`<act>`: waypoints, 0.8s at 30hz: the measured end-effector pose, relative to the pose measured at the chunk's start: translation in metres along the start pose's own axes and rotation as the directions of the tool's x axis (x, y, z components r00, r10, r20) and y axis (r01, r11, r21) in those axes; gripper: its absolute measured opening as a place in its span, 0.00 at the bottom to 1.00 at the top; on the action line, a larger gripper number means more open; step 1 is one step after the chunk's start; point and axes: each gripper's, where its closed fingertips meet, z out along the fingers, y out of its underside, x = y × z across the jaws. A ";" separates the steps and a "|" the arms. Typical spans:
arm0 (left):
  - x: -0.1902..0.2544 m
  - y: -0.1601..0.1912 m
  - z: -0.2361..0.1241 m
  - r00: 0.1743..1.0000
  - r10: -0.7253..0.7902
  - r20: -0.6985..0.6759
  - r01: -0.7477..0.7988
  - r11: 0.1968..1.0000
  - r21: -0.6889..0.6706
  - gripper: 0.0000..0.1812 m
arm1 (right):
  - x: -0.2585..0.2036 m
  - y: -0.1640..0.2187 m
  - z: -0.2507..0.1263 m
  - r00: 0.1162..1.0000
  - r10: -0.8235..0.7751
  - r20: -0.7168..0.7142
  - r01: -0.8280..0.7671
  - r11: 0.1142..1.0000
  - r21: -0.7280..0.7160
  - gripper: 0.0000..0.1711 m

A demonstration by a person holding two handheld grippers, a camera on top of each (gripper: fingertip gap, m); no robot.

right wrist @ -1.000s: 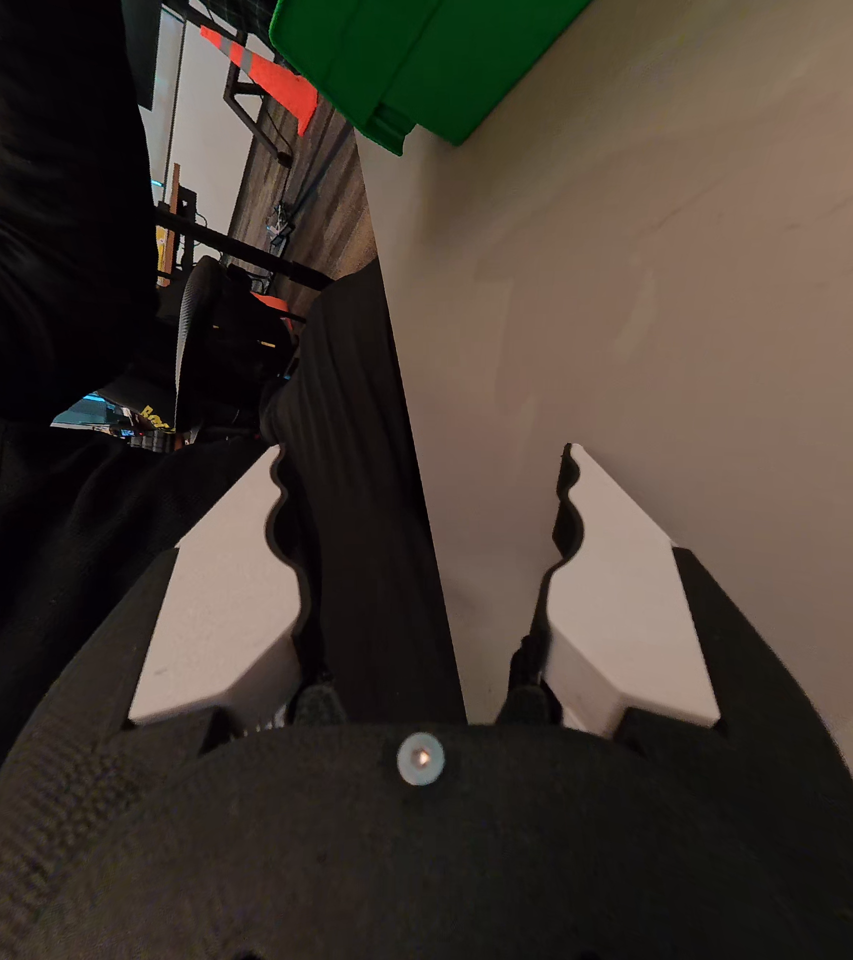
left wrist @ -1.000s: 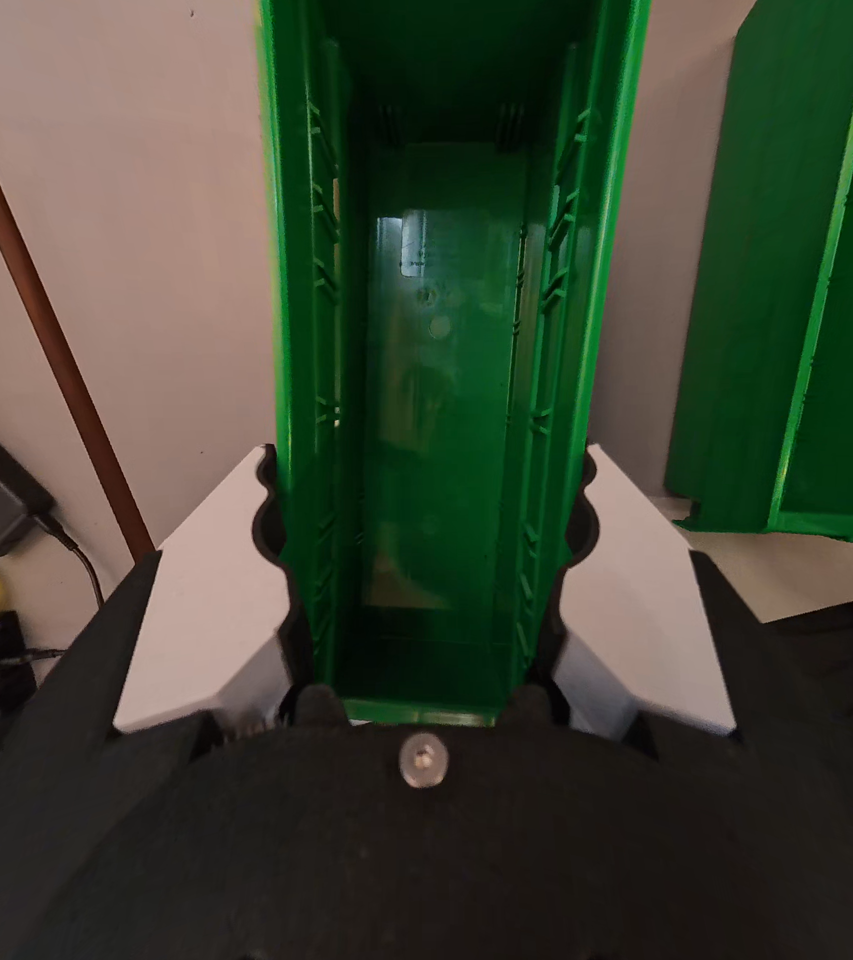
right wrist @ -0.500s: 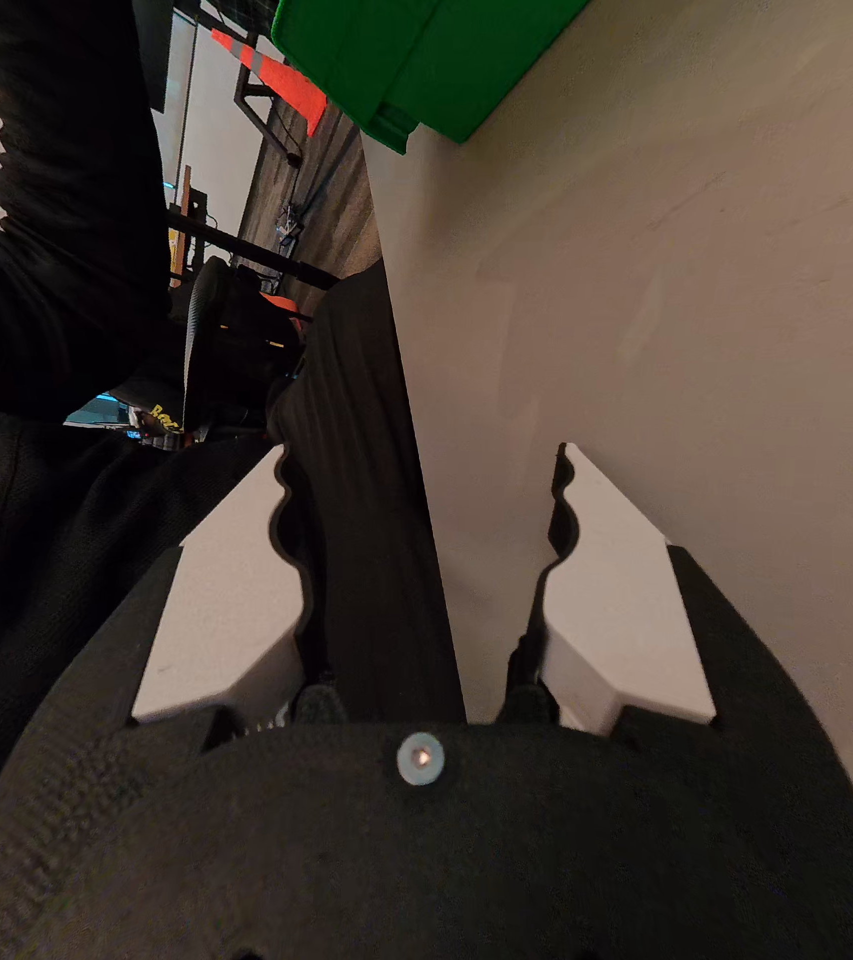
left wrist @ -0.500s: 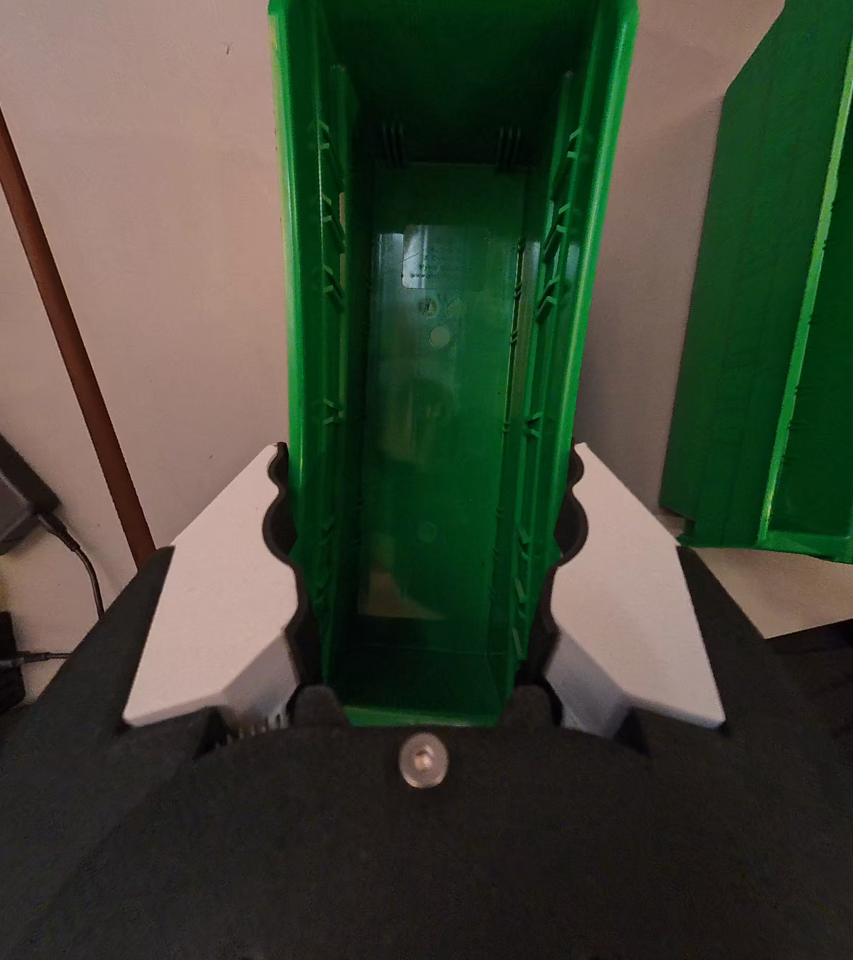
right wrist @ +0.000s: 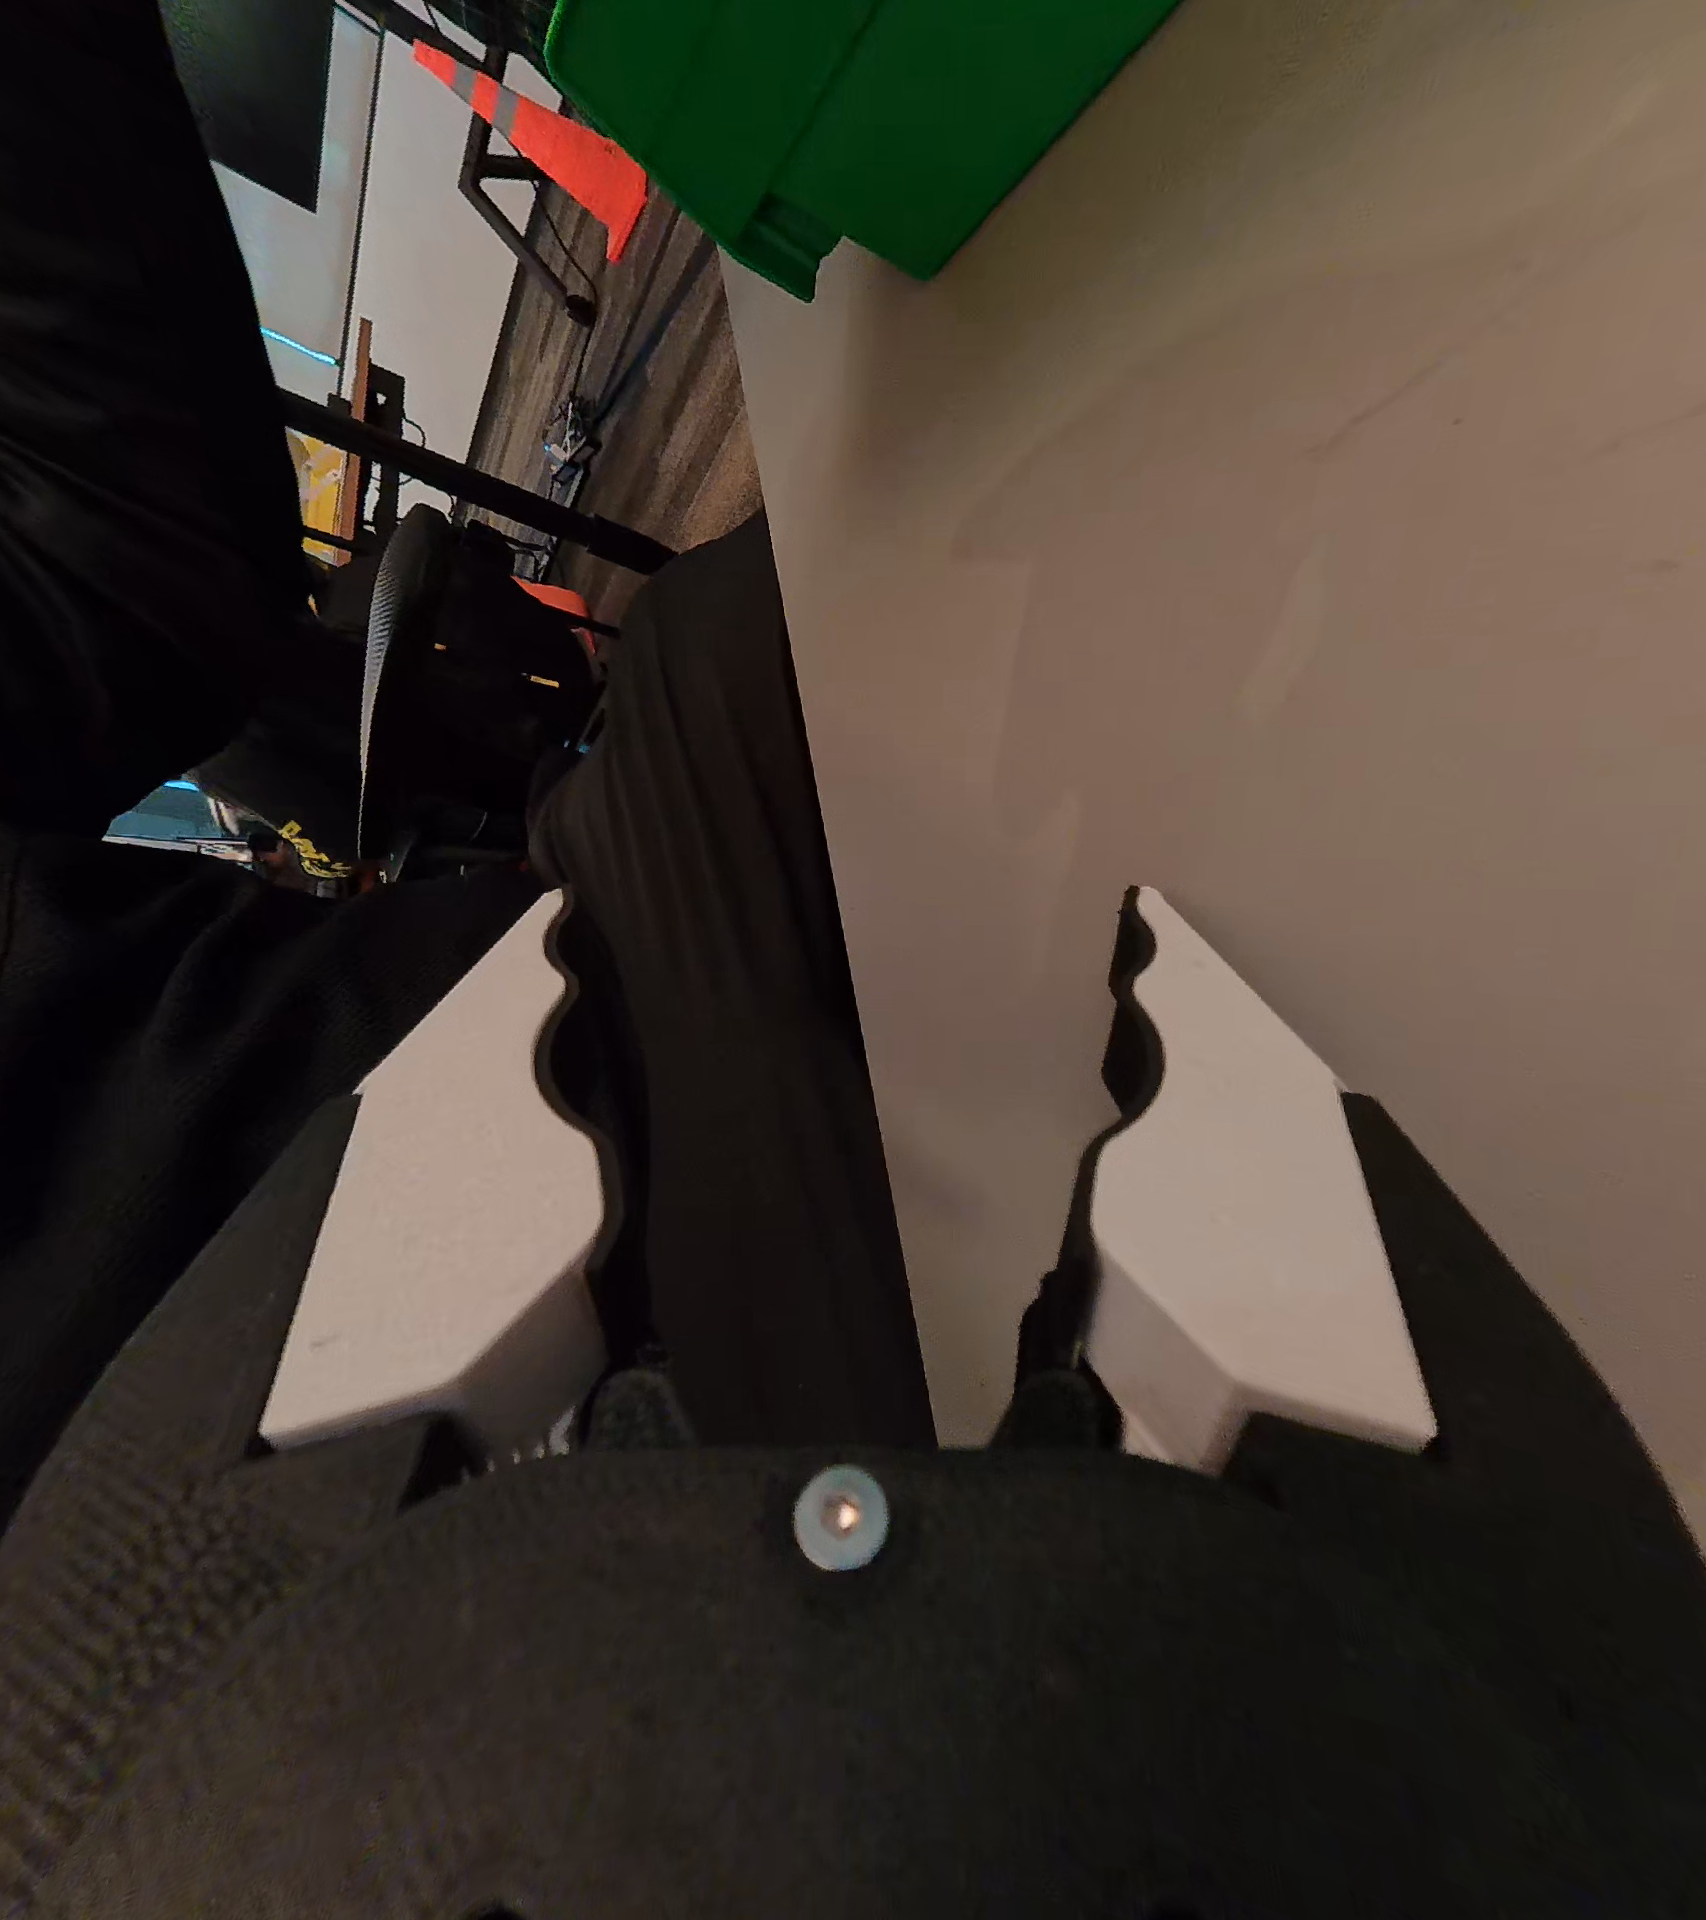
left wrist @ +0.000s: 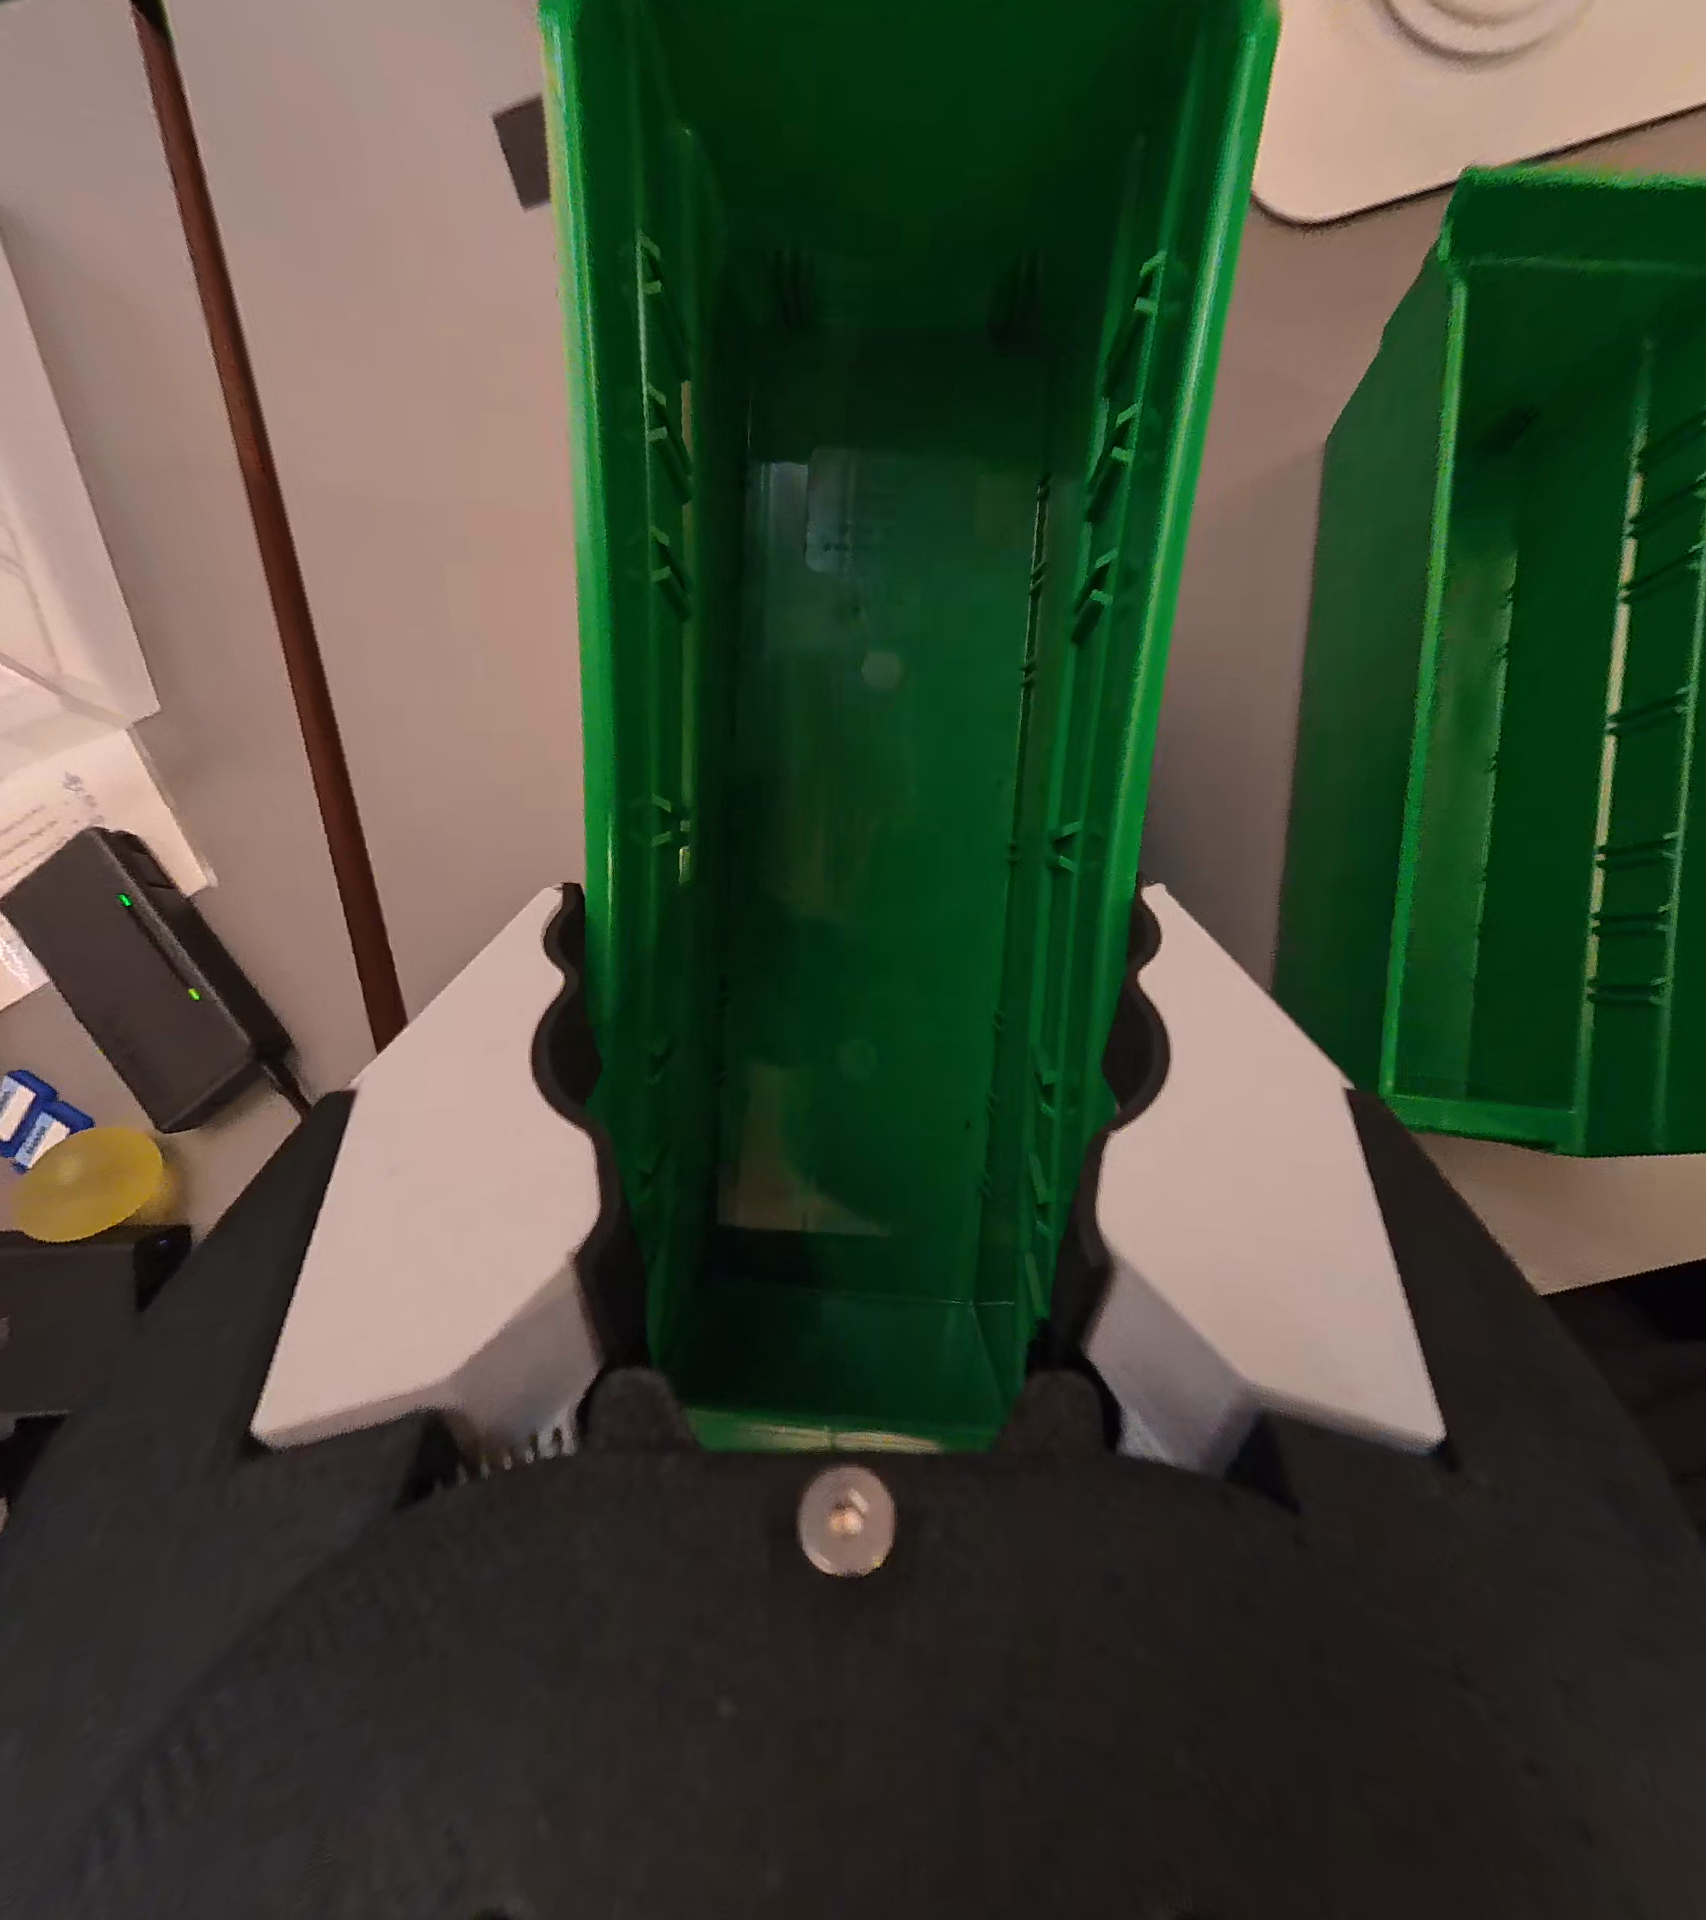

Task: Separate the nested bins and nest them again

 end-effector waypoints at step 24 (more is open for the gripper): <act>0.337 -0.111 -0.032 0.832 0.271 -0.484 -0.112 0.937 0.332 0.55 | -0.013 -0.091 -0.128 0.963 -0.081 -0.256 0.228 0.752 0.618 0.70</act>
